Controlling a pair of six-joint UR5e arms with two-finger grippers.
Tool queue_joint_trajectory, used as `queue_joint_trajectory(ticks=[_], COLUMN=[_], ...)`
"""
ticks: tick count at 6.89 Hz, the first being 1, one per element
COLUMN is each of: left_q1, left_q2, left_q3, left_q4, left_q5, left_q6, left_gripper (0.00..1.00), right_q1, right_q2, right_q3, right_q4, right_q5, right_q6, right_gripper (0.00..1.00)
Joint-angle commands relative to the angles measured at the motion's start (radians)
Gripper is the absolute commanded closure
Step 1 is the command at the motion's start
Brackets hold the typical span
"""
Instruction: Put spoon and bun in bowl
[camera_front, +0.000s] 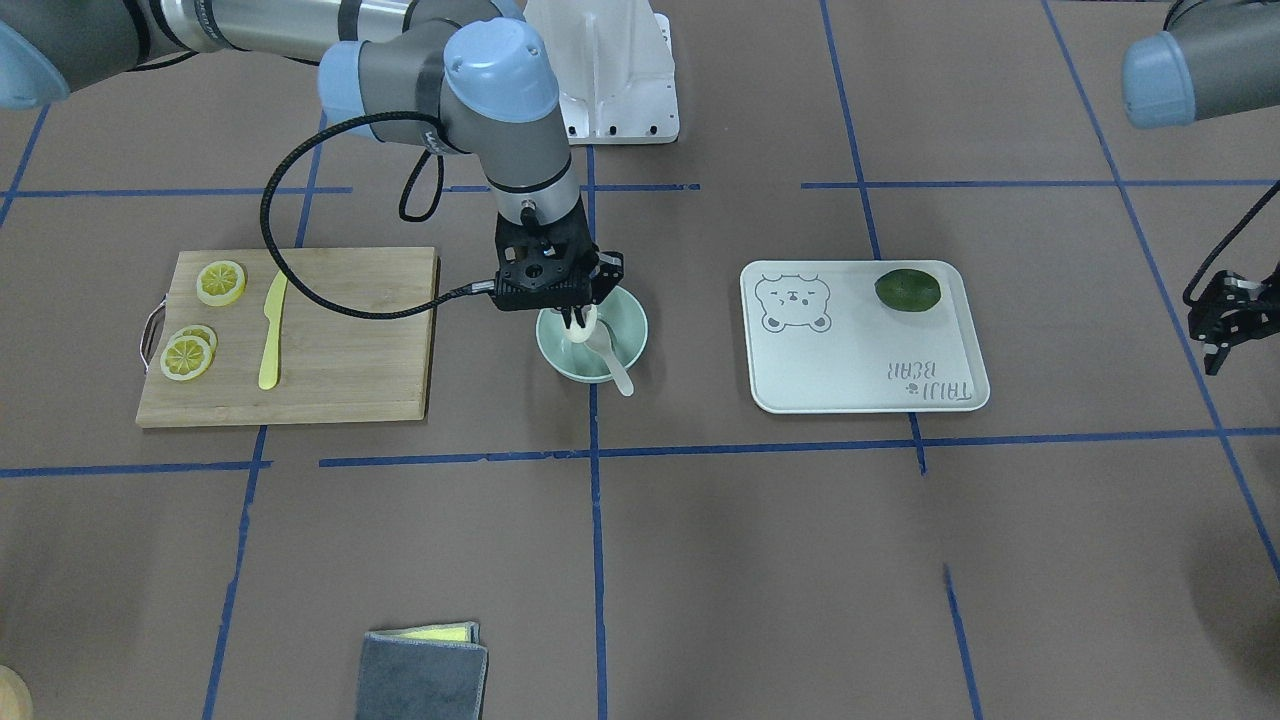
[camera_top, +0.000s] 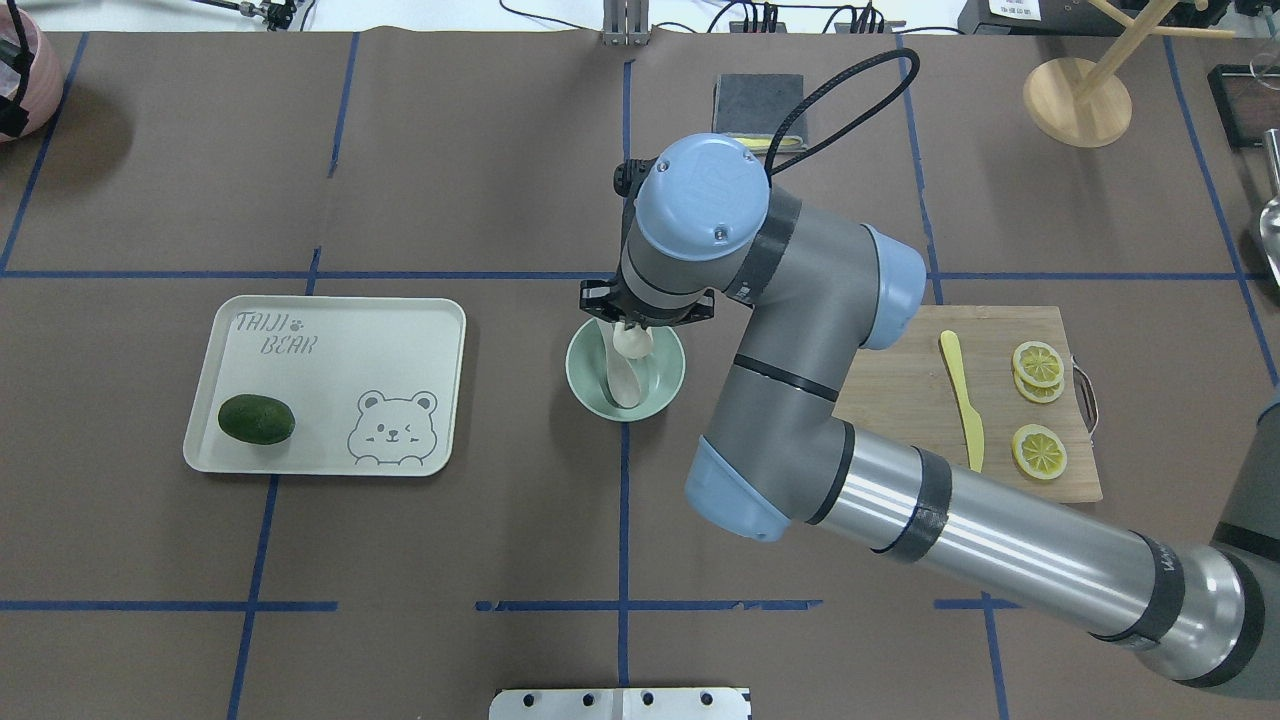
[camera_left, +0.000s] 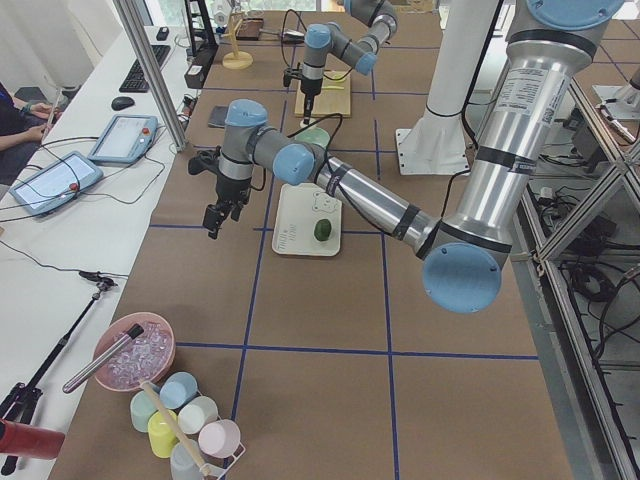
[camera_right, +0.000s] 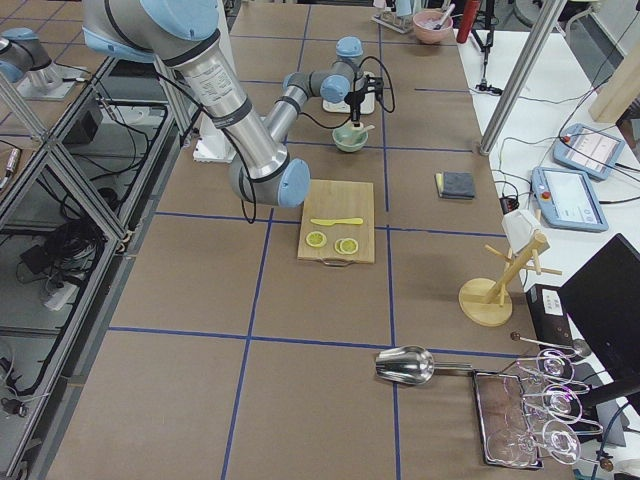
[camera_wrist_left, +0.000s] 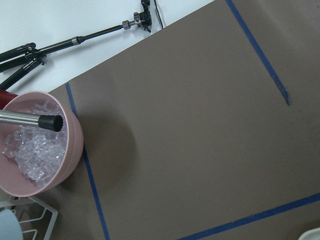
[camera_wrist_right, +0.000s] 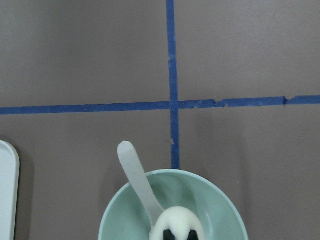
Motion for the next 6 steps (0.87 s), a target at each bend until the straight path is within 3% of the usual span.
queue_joint_trajectory(ticks=[1, 5, 6], left_q1=[-0.01, -0.068, -0.085], left_q2=[0.015, 0.06, 0.076], left_q3=[0.002, 0.03, 0.048], left_q4=[-0.004, -0.008, -0.007], left_q5=[0.0, -0.004, -0.033], left_q6=[0.03, 0.094, 0.117], left_gripper=[0.0, 0.0, 0.0], right_q1=[-0.006, -0.005, 0.001], right_q2=[0.024, 0.03, 0.025], right_q3=[-0.033, -0.009, 0.052], right_q4=[0.023, -0.013, -0.099], right_q5=[-0.006, 0.005, 0.006], right_q6=[0.01, 0.019, 0.01], right_gripper=[0.01, 0.0, 0.0])
